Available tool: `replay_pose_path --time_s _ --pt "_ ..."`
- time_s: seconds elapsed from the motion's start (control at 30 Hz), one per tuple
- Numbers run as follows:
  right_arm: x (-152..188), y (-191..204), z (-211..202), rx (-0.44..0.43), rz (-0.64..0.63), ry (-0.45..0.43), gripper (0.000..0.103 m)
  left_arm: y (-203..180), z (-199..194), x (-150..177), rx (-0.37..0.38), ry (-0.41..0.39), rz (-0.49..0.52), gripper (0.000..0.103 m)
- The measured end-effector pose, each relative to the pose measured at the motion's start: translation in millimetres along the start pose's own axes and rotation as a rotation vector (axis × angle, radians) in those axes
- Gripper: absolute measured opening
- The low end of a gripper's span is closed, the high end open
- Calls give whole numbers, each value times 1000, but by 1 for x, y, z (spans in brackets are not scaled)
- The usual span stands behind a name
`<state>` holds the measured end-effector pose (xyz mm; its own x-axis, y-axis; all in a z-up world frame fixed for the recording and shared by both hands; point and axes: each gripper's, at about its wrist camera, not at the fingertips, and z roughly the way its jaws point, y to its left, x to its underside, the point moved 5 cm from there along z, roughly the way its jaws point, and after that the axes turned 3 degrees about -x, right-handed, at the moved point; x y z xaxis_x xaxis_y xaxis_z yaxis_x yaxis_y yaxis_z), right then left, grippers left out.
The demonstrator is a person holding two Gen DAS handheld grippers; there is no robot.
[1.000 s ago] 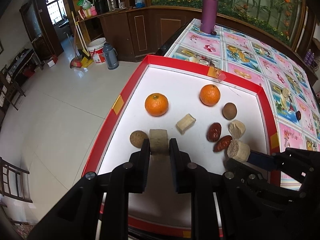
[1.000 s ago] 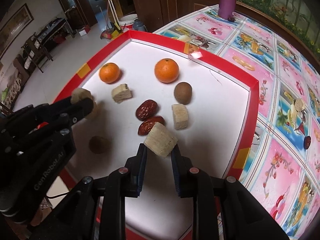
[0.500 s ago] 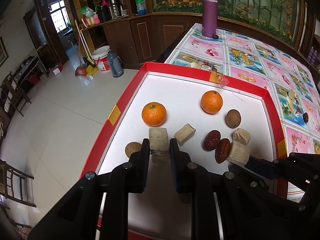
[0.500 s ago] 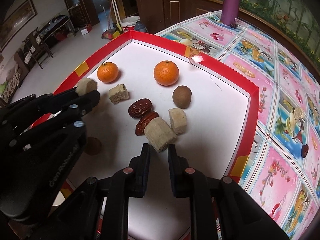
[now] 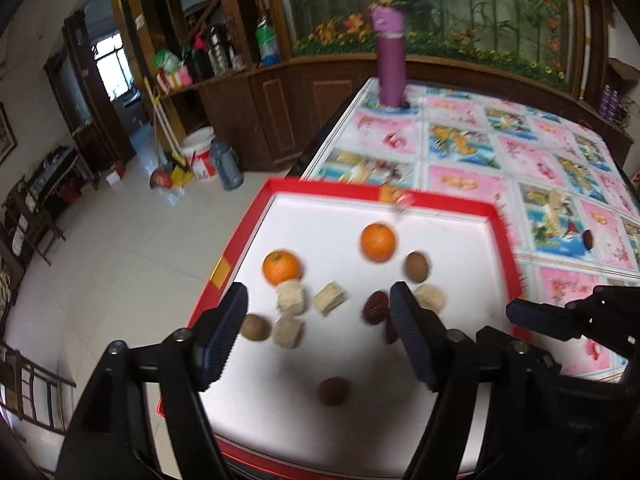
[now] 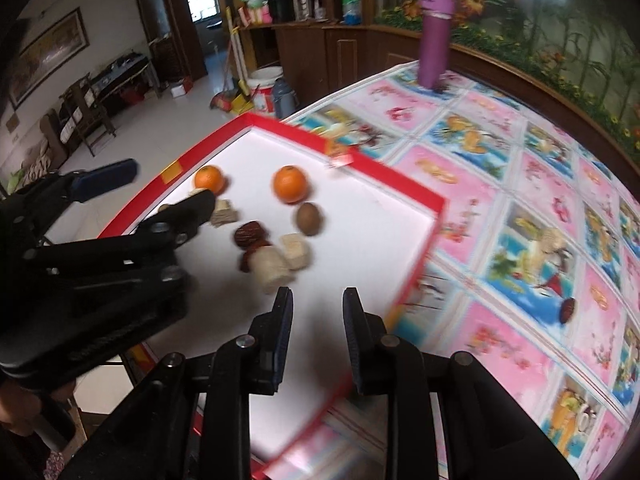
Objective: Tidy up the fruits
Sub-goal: 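Lower both beige cubes into the tray and open both tools, then move both open tools back toward the red date on the tablecloth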
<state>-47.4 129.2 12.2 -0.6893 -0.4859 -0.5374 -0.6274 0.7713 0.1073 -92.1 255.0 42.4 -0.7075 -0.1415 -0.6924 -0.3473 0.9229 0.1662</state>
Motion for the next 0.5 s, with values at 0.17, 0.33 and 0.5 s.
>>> replay_pose_path --time_s 0.17,0.33,0.5 --pt "2 -52 -22 65 68 -27 31 -32 -23 -16 35 -52 42 83" --pt "10 -111 -44 115 173 -4 32 -80 -30 -27 80 -53 112 83" --pt "21 -165 -59 153 272 44 34 -132 -27 -30 141 -6 180 83"
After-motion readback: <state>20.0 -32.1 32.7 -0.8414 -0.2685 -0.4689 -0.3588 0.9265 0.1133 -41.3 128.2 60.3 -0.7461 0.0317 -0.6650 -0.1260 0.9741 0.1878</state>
